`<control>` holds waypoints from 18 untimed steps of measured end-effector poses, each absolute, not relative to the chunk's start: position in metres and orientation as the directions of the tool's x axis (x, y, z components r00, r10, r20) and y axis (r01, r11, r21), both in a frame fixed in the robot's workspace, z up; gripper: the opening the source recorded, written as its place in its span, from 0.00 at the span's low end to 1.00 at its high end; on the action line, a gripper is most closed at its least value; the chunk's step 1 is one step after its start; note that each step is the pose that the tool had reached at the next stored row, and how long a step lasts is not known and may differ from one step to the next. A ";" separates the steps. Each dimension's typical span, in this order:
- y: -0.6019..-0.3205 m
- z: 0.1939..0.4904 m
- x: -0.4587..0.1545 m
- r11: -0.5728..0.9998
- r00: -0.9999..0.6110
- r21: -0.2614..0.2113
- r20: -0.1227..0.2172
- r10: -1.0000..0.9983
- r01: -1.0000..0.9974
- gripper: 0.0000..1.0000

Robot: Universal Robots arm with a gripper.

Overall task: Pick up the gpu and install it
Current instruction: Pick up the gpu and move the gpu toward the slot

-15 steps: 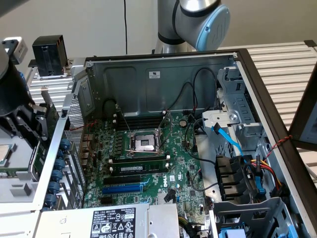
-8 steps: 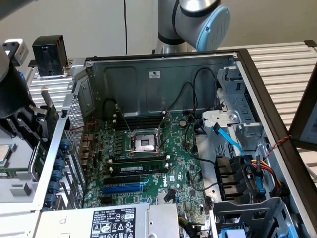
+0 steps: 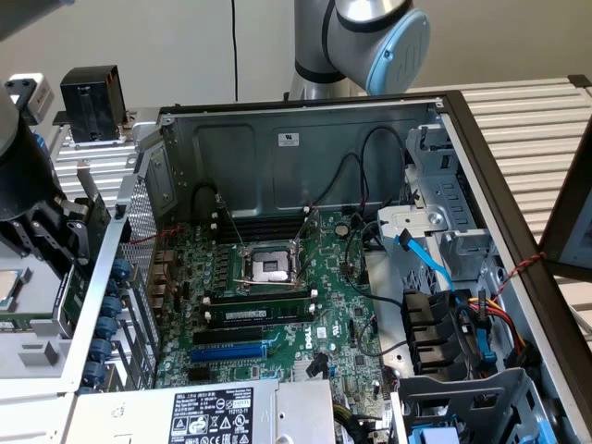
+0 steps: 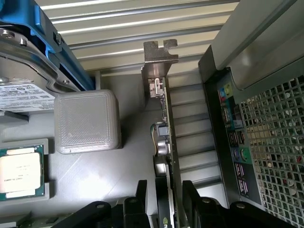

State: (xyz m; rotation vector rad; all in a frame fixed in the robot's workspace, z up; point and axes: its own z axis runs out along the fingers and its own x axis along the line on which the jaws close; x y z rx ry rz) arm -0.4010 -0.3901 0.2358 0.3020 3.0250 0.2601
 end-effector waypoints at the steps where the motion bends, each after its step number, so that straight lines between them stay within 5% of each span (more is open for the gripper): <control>1: -0.390 0.236 -0.401 0.965 -0.976 0.186 -0.072 0.204 0.188 0.43; 5: -0.391 0.236 -0.403 0.955 -0.975 0.234 -0.084 0.208 0.184 0.43; 18: -0.399 0.233 -0.409 0.954 -0.972 0.242 -0.115 0.207 0.175 0.43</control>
